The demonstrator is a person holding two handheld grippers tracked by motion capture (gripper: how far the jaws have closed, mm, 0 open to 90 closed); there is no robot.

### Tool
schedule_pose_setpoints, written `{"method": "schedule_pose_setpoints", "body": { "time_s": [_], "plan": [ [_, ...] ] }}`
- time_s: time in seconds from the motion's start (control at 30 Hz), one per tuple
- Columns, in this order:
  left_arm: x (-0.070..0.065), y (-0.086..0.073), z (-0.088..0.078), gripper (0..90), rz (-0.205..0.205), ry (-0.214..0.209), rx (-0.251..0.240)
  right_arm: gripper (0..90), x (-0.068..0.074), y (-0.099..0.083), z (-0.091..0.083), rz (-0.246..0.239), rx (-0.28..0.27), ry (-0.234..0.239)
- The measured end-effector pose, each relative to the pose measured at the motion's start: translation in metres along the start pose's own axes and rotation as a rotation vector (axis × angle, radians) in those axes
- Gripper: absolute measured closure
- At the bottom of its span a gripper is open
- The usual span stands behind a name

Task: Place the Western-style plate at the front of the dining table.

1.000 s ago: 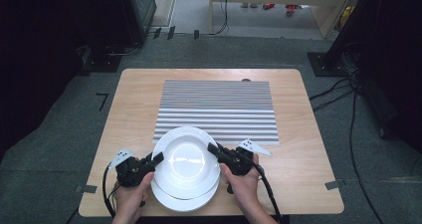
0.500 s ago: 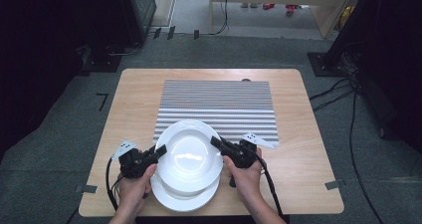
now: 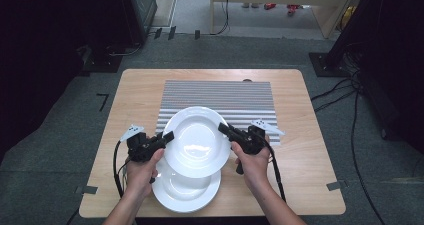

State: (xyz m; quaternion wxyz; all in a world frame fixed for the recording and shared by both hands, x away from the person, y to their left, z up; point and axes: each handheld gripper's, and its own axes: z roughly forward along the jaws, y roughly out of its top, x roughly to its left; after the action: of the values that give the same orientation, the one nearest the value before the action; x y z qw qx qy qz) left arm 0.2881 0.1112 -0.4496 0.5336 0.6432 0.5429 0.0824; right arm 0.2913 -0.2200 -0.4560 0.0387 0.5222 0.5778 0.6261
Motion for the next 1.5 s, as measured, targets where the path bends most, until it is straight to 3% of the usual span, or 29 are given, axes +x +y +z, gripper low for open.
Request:
{"method": "schedule_pose_setpoints", "body": {
  "time_s": [0.43,0.87,1.03,1.33,1.47,1.5],
  "plan": [
    [-0.004,0.031,0.044,68.6,-0.006,-0.004,0.033,79.1,-0.023,0.036,0.009,0.012,-0.011,-0.036],
    [-0.004,0.062,0.09,68.4,-0.023,-0.005,0.062,79.1,-0.054,0.066,0.022,0.069,-0.014,-0.065],
    [-0.004,0.067,0.11,67.5,-0.026,0.003,0.084,79.3,-0.066,0.076,0.027,0.069,-0.006,-0.085],
    [-0.004,0.076,0.14,67.0,-0.031,0.019,0.13,79.7,-0.089,0.09,0.035,0.117,-0.022,-0.104],
    [-0.004,0.08,0.15,67.1,-0.028,0.028,0.14,78.6,-0.101,0.095,0.041,0.108,-0.008,-0.126],
    [-0.003,0.082,0.158,67.1,-0.044,0.024,0.142,78.7,-0.105,0.097,0.042,0.113,-0.013,-0.128]
  ]
}}
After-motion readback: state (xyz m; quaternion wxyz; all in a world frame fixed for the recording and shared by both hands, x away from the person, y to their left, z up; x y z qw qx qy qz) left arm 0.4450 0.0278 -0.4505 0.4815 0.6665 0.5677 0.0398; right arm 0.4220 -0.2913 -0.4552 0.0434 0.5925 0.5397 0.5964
